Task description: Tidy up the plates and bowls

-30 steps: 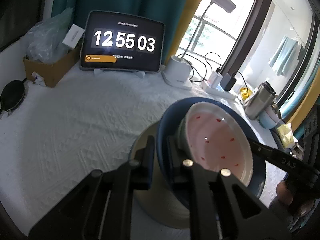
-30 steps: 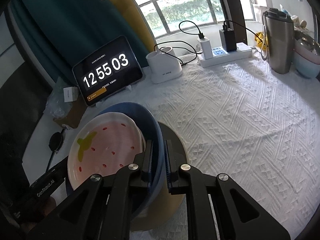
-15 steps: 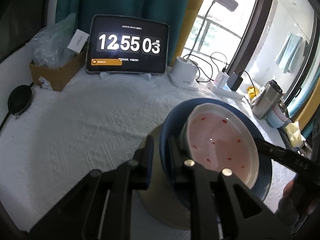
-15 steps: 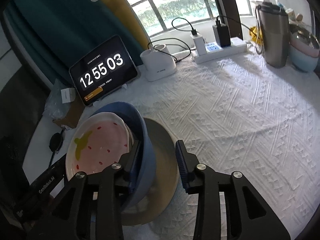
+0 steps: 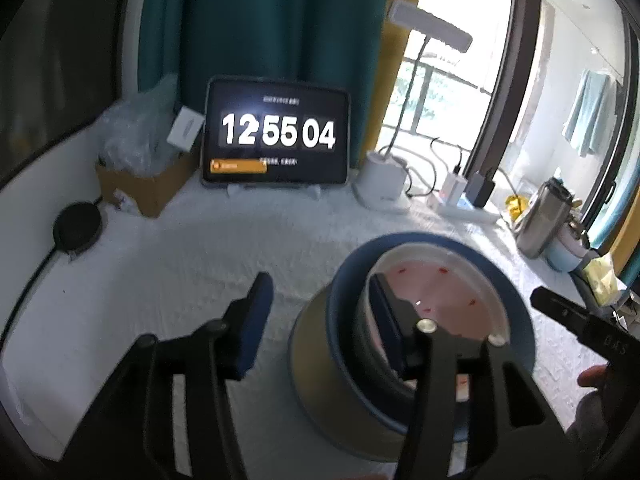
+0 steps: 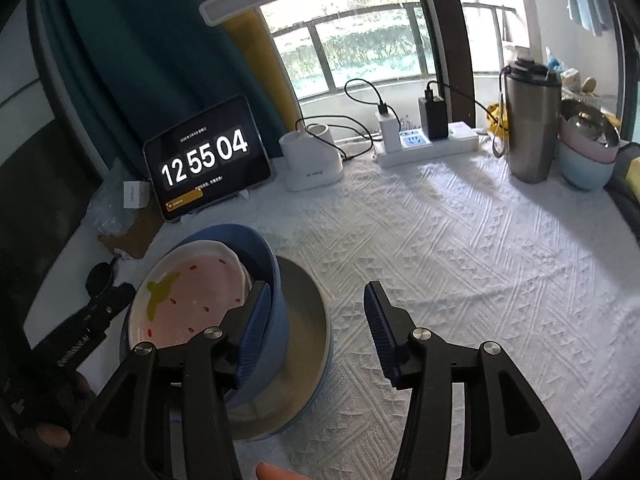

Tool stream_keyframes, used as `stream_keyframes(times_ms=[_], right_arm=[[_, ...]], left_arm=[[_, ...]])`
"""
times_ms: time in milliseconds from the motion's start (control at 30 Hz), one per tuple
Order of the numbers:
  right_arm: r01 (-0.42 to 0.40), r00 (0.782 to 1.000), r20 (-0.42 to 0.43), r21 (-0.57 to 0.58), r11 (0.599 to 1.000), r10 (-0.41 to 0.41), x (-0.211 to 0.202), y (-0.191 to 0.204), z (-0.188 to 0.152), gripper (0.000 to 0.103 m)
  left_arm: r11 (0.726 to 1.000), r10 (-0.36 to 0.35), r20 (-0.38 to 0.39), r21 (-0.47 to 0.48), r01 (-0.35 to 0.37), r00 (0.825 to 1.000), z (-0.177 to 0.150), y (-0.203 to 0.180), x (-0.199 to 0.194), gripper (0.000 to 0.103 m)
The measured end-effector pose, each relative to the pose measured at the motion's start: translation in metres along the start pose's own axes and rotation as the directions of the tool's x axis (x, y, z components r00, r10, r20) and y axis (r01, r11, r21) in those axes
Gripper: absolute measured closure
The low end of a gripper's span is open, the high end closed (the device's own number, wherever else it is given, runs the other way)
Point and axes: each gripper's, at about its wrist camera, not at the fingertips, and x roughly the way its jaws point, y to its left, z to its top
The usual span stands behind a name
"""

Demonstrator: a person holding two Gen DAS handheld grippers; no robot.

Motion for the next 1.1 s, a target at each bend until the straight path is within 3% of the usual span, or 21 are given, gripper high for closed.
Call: stream_keyframes(times_ms=[600, 900, 1100], right_arm=[[0.042, 0.994, 0.1, -0.109, 0.993, -0.031, -0.059, 0.008, -0.006, 0.05], [0.055, 0.989, 0.136, -0.036, 0.998, -0.05, -0.095, -0.012, -0.017, 0.05], [0.117, 0.975, 0.193, -0.041, 0.992, -0.107, -0.126, -0.019, -0.029, 0.05]], left_arm=[[0.994, -0.071, 0.087, 0.09, 0.064, 0.994, -0.012, -0.029, -0.058, 0.048], [0.985, -0.115, 0.142, 0.147, 0.094, 0.983, -0.025, -0.042, -0.083, 0.046], [0.98, -0.161, 0.233, 0.15, 0.128, 0.959, -0.03, -0.047, -0.111, 0.024]])
